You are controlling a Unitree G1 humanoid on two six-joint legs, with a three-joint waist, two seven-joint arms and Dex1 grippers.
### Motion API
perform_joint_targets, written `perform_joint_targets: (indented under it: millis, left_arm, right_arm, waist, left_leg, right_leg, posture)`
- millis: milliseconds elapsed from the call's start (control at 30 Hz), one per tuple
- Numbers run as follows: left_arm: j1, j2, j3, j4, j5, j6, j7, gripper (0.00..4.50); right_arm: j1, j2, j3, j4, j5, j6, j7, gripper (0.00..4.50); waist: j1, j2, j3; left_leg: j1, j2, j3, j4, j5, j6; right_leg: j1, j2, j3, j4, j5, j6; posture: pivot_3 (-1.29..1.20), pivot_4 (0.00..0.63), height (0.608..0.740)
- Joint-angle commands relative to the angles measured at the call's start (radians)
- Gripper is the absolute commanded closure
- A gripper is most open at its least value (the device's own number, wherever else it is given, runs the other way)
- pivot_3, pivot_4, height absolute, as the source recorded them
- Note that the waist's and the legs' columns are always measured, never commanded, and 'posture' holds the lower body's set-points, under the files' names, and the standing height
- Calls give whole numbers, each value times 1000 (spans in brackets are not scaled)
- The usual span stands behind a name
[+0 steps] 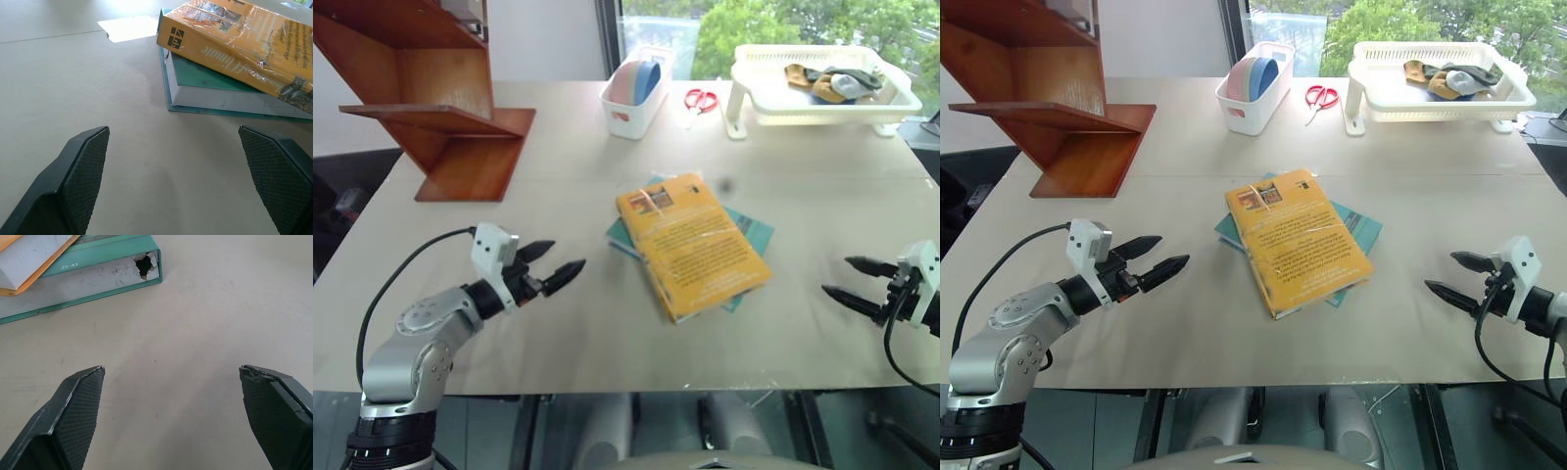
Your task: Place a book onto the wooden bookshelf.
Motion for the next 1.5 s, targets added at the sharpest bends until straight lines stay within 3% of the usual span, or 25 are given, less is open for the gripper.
perform_joint_targets:
  millis: [33, 833, 967, 1233, 1500]
  left_arm:
    - [7, 28, 45, -33, -23, -11, -29, 71]
    - [-8, 70, 91, -12, -29, -38, -84, 71]
    - [-59, 124, 136, -2, -110, 29, -133, 71]
    - [-116, 351, 252, 27, -287, 163, -371, 71]
    - [-84, 528, 312, 93, -270, 188, -563, 71]
  right_arm:
    - [-29, -3, -25, -1, 18, -25, 12, 0]
    - [-97, 32, -20, 32, -8, -16, -60, 0]
    - [-122, 43, -27, 38, 9, -1, -79, 0]
    - [-246, 127, -2, 44, 39, 58, -167, 0]
    - [-384, 225, 115, 123, -16, 64, -184, 0]
  waist:
    - [0, 0, 0]
    - [0, 0, 0]
    - [-1, 0, 0]
    - [-9, -2, 2]
    - [-6, -2, 3]
  left_leg:
    - [0, 0, 0, 0, 0, 0]
    - [-2, 1, 0, -3, -1, 1]
    - [-2, 1, 0, -3, -1, 1]
    - [-2, 1, 1, -7, -1, 1]
    - [-2, 0, 3, -13, -1, 1]
  right_leg:
    - [0, 0, 0, 0, 0, 0]
    - [0, -1, 0, -8, 0, 0]
    - [0, 0, -1, -8, 0, 0]
    - [-1, -1, 0, -9, 0, 0]
    - [-4, -1, 2, -10, 0, 0]
  posture:
    - [0, 150, 740]
    - [0, 150, 740]
    - [0, 150, 740]
    - [0, 150, 740]
    - [0, 150, 740]
